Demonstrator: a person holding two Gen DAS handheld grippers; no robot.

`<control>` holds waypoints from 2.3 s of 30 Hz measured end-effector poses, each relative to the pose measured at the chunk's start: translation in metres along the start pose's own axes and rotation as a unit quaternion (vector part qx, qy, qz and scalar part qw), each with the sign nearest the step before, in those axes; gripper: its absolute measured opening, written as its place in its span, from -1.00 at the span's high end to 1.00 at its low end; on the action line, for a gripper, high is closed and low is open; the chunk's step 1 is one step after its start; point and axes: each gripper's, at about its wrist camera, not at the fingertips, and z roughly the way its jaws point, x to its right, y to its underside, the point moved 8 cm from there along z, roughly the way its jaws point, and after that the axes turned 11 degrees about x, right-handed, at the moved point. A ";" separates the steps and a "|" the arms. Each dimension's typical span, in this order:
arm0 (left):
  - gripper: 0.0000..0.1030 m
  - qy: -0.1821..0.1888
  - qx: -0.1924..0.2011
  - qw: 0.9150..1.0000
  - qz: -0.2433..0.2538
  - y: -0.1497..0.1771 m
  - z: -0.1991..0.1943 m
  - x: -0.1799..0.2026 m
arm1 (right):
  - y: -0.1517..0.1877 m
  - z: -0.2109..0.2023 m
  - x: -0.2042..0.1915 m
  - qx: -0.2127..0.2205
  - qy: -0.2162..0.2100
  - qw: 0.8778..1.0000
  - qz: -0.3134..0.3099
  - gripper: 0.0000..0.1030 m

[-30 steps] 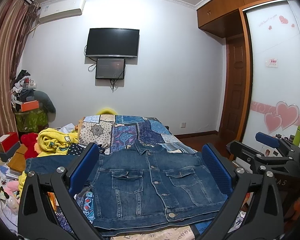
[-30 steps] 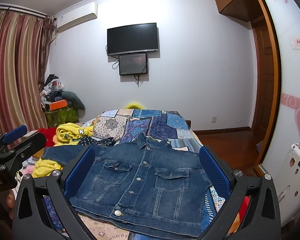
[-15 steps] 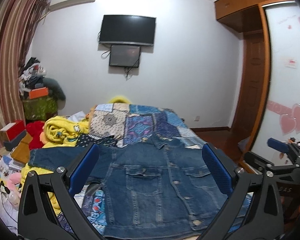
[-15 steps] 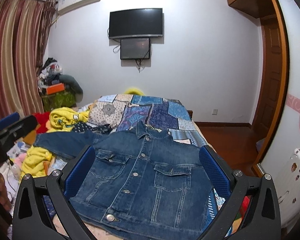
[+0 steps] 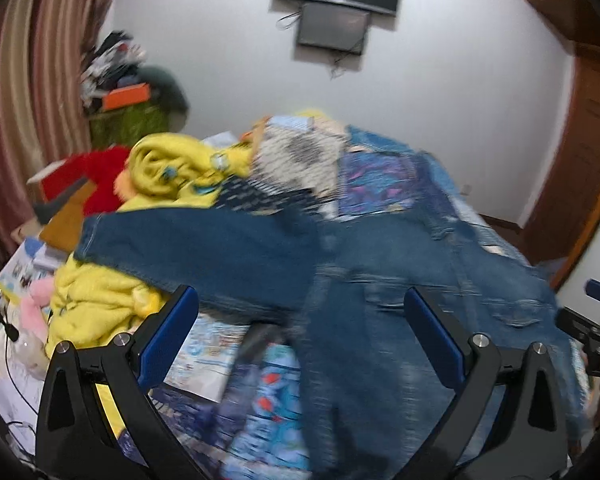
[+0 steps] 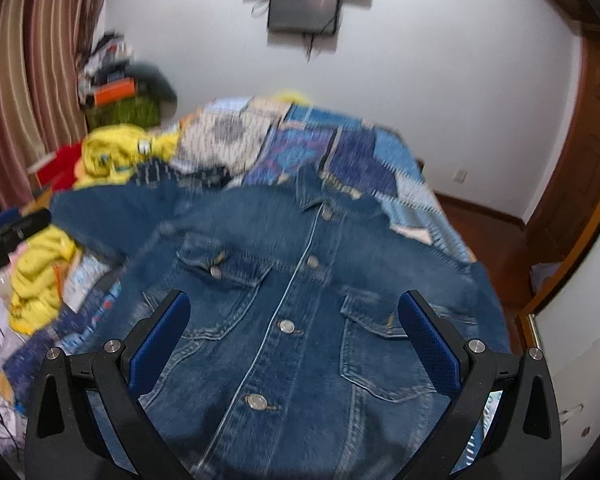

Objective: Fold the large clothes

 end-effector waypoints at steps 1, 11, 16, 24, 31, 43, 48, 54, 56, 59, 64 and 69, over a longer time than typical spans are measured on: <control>-1.00 -0.013 -0.008 1.000 -0.006 0.005 0.012 -0.020 | 0.002 0.008 -0.002 -0.010 -0.001 1.000 -0.008 -1.00; -0.99 -0.006 -0.104 0.990 -0.099 0.040 0.100 -0.134 | 0.011 0.061 0.001 -0.068 0.013 0.997 -0.035 -1.00; -0.72 0.034 -0.155 0.968 -0.196 0.058 0.132 -0.161 | 0.010 0.073 -0.001 -0.080 0.005 0.997 -0.018 -1.00; -0.47 0.037 -0.183 0.938 -0.293 0.074 0.180 -0.196 | 0.008 0.075 0.004 -0.080 0.010 0.997 -0.012 -1.00; 0.27 -0.002 -0.193 0.951 -0.240 0.057 0.202 -0.205 | 0.001 0.071 0.015 -0.074 0.023 0.997 -0.019 -1.00; 0.78 -0.085 -0.137 0.986 -0.044 -0.022 0.175 -0.163 | 0.008 0.060 0.024 -0.090 0.008 0.996 -0.020 -1.00; 0.86 -0.048 -0.078 0.996 0.002 -0.074 0.162 -0.101 | 0.011 0.050 0.030 -0.089 0.005 0.996 -0.014 -1.00; 0.87 0.040 -0.037 0.997 0.060 -0.101 0.155 0.015 | 0.011 0.034 0.042 -0.079 0.005 0.997 -0.003 -1.00; 0.87 0.073 -0.039 0.993 0.083 -0.090 0.156 0.060 | 0.010 0.028 0.048 -0.073 0.008 0.997 -0.002 -1.00; 0.88 0.121 -0.073 0.985 0.101 -0.054 0.157 0.115 | 0.010 0.019 0.059 -0.067 0.015 0.998 0.001 -1.00; 0.88 0.167 -0.139 0.968 0.128 0.015 0.161 0.179 | 0.016 0.010 0.076 -0.068 0.015 0.997 0.027 -1.00; 0.87 0.172 -0.205 0.952 0.149 0.083 0.167 0.211 | 0.023 0.004 0.089 -0.070 0.020 0.996 0.041 -1.00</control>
